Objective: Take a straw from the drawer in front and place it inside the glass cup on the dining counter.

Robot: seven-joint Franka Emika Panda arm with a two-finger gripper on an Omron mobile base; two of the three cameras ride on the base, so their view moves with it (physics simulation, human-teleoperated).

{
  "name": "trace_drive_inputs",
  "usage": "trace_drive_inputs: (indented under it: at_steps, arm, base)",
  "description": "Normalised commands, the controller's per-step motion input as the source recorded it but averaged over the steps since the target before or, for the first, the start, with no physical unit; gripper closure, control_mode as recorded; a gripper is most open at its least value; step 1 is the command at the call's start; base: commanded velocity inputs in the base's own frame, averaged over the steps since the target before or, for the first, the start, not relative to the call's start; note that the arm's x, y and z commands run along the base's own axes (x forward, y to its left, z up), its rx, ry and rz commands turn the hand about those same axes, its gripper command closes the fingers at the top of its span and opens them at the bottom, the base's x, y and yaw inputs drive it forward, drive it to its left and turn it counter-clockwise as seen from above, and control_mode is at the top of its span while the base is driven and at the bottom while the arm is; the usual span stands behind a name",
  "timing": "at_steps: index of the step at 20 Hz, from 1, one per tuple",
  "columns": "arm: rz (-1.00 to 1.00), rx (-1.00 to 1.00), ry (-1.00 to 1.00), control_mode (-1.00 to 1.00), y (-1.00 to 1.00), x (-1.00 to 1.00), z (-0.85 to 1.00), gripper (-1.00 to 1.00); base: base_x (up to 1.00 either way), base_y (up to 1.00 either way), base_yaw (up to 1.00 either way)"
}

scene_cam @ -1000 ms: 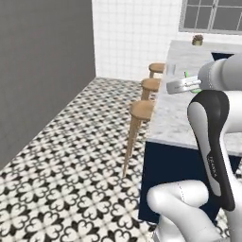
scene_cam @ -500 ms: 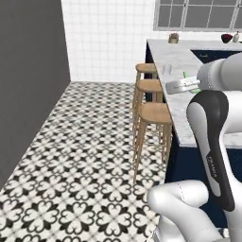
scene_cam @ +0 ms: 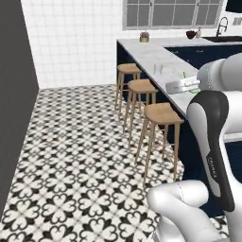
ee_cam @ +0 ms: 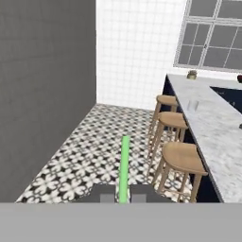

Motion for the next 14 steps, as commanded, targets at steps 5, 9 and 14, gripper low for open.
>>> trace_drive_inputs:
  at_steps: [5, 9, 14]
  arm:
    - [0.0, 0.0, 0.0, 1.0, 0.0, 0.0, 0.0, 1.0]
    - [0.0, 0.0, 0.0, 1.0, 0.0, 0.0, 0.0, 1.0]
    - [0.0, 0.0, 0.0, 1.0, 0.0, 0.0, 0.0, 1.0]
  base:
    - [0.52, 1.0, -0.44]
    - [0.57, 1.0, -0.43]
    - [0.58, 1.0, -0.44]
